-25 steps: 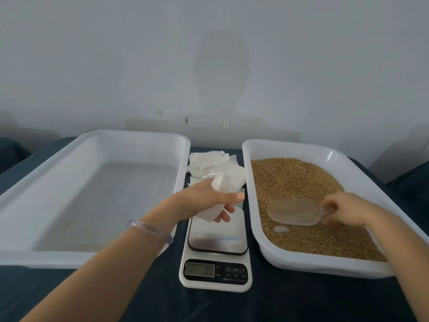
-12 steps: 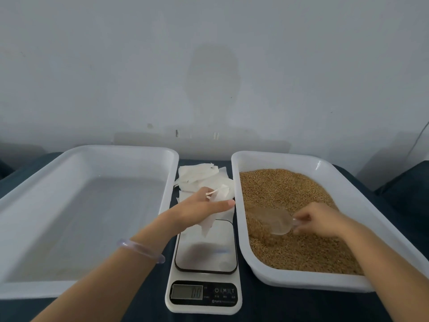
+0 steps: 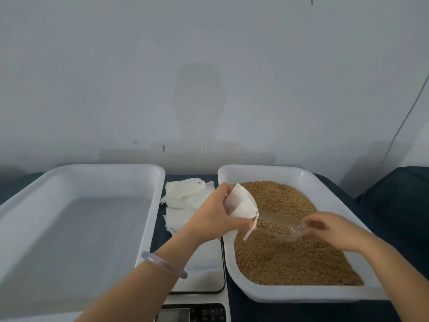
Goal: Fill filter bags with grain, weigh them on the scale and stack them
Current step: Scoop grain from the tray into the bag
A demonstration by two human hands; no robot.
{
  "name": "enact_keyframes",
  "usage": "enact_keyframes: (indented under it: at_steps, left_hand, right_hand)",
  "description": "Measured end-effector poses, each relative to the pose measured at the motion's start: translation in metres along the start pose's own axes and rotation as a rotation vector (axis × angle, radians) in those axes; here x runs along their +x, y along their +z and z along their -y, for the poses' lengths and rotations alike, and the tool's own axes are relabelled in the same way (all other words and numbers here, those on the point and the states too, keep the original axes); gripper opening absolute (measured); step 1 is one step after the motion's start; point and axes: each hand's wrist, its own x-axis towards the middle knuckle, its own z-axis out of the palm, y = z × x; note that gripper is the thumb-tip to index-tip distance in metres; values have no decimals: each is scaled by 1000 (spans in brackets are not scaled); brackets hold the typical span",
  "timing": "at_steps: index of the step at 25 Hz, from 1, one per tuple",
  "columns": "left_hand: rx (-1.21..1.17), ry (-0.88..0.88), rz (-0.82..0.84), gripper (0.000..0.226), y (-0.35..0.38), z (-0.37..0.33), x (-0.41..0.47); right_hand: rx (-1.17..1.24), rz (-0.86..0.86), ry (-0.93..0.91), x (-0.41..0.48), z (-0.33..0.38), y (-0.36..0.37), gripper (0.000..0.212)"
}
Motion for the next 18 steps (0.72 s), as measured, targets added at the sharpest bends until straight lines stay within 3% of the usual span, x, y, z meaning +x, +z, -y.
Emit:
enact_keyframes:
  at_steps: [5, 8, 10, 12, 15, 18]
  left_hand:
    - [-49, 6, 70, 59, 24, -3, 12]
    - [44, -4, 74, 58, 35, -2, 16]
    - [35, -17, 71, 49, 40, -1, 16]
    - [37, -33, 22, 40, 42, 2, 15]
    - [170, -21, -115, 48, 40, 12, 10]
    - [180, -25, -96, 48, 37, 21, 9]
  right_hand:
    - [-21, -108, 1, -18, -4, -10, 28]
    - [-37, -121, -9, -22, -7, -11, 26]
    - [11, -132, -15, -24, -8, -11, 26]
    - [97, -135, -33, -26, -9, -13, 24]
    - [244, -168, -79, -31, -8, -20, 25]
    - [284, -203, -133, -34, 0, -34, 27]
